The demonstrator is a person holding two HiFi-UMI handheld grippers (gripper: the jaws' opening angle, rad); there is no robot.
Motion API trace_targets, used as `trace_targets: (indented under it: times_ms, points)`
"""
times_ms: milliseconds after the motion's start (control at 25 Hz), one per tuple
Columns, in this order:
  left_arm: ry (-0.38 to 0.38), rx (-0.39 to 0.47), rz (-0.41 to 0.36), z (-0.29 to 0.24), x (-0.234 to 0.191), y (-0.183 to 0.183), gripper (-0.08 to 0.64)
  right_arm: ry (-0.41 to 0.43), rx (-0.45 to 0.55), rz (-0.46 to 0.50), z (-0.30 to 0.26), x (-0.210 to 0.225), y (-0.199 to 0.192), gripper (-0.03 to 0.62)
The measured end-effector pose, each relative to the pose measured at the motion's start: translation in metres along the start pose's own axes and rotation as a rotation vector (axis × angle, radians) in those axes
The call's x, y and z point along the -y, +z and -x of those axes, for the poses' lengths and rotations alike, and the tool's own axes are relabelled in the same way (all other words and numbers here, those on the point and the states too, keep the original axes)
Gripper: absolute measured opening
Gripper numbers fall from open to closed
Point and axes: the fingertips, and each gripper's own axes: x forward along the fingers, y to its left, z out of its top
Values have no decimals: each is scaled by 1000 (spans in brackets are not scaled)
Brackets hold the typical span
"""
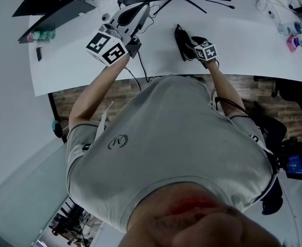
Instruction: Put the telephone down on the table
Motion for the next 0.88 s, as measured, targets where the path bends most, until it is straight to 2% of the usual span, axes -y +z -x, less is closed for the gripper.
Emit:
trace_targets:
  times_ms: [40, 120, 240, 320, 520, 600, 680, 880]
  points:
    - [-6, 2, -4, 0, 1, -1, 9, -25, -56, 54, -7, -3, -5, 237]
    - [-8, 3, -3, 3, 2, -4, 9, -58, -134, 73, -21, -7, -20, 281]
    - [6, 0, 3, 10, -2, -4, 9, -97, -204, 37, -31, -6, -34, 282]
    - [21, -5, 8, 15, -8, -3, 9, -86, -216, -46, -35, -6, -34, 272]
    - [46, -4, 18, 21, -16, -6, 9, 184, -125, -509, -45, -30, -31, 262]
    - [44, -4, 20, 20, -15, -5, 9, 235, -85, -622, -45, -32, -34, 262]
    - [45, -5, 16, 21, -18, -3, 9, 252, -67, -649, -45, -31, -34, 262]
    - [54, -6, 23, 33, -20, -2, 9, 350, -101, -617, -40, -40, -36, 262]
